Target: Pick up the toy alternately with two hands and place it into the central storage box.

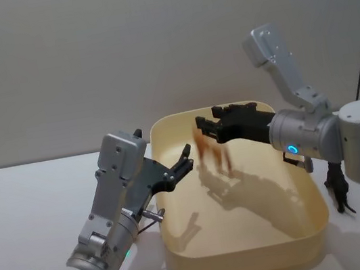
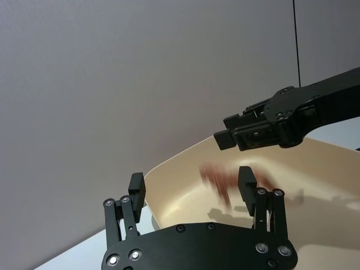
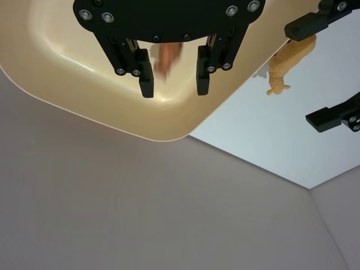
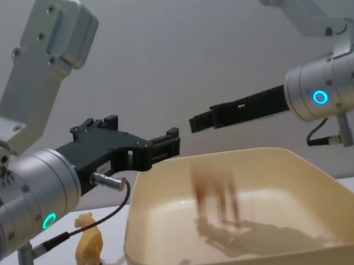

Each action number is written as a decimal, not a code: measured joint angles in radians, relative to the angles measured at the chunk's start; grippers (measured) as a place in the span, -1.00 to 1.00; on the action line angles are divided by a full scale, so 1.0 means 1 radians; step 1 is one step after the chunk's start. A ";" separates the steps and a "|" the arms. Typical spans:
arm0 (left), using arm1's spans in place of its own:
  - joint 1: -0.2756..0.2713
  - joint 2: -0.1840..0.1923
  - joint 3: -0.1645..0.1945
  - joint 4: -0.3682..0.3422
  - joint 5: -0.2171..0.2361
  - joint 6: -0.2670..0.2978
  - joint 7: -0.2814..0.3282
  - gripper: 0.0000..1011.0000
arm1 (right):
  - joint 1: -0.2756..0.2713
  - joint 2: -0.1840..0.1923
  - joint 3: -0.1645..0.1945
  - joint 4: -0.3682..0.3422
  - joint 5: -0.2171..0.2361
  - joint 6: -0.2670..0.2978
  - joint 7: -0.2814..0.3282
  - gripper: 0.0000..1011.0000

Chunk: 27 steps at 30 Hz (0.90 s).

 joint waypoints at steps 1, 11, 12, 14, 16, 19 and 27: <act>0.000 0.000 0.000 0.000 0.000 0.000 0.000 0.98 | 0.000 0.000 0.000 0.000 0.000 0.000 0.000 -0.18; 0.000 0.000 0.000 0.000 0.000 0.000 0.000 0.98 | 0.013 -0.008 -0.008 0.019 -0.006 0.024 0.012 0.48; 0.000 0.000 0.000 0.000 0.000 0.000 0.000 0.98 | 0.014 -0.008 -0.008 0.020 -0.006 0.025 0.013 0.50; 0.000 0.000 0.000 0.000 0.000 0.000 0.000 0.98 | 0.014 -0.008 -0.009 0.020 -0.006 0.026 0.013 0.66; 0.000 0.000 0.000 0.000 0.000 0.000 0.000 0.98 | 0.012 -0.006 -0.007 0.016 -0.006 0.026 0.013 0.75; 0.000 0.000 0.000 0.000 0.000 0.000 0.000 0.98 | 0.005 0.001 -0.003 0.002 -0.003 0.028 0.012 0.92; 0.000 0.000 0.000 0.000 0.000 0.000 0.000 0.98 | -0.044 0.045 0.027 -0.089 0.027 0.055 -0.013 0.98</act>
